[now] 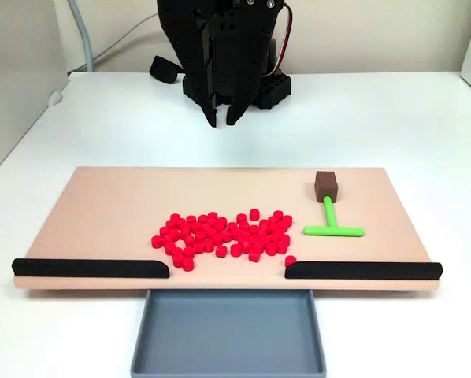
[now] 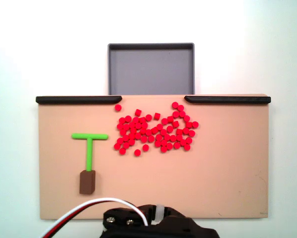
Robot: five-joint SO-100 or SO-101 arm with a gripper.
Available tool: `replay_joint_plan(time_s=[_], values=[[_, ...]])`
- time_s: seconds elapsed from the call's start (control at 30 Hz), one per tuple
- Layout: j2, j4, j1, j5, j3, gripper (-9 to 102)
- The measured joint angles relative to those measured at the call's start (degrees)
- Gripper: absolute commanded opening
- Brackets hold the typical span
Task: Grasp a green tool by the dark brown handle.
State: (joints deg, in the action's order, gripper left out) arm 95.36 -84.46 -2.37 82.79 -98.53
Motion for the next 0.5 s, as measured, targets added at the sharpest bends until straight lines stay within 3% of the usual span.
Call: replay_joint_plan(time_s=[0.5], values=[[-1.3,0.3,2.5,-0.5,0.0,3]])
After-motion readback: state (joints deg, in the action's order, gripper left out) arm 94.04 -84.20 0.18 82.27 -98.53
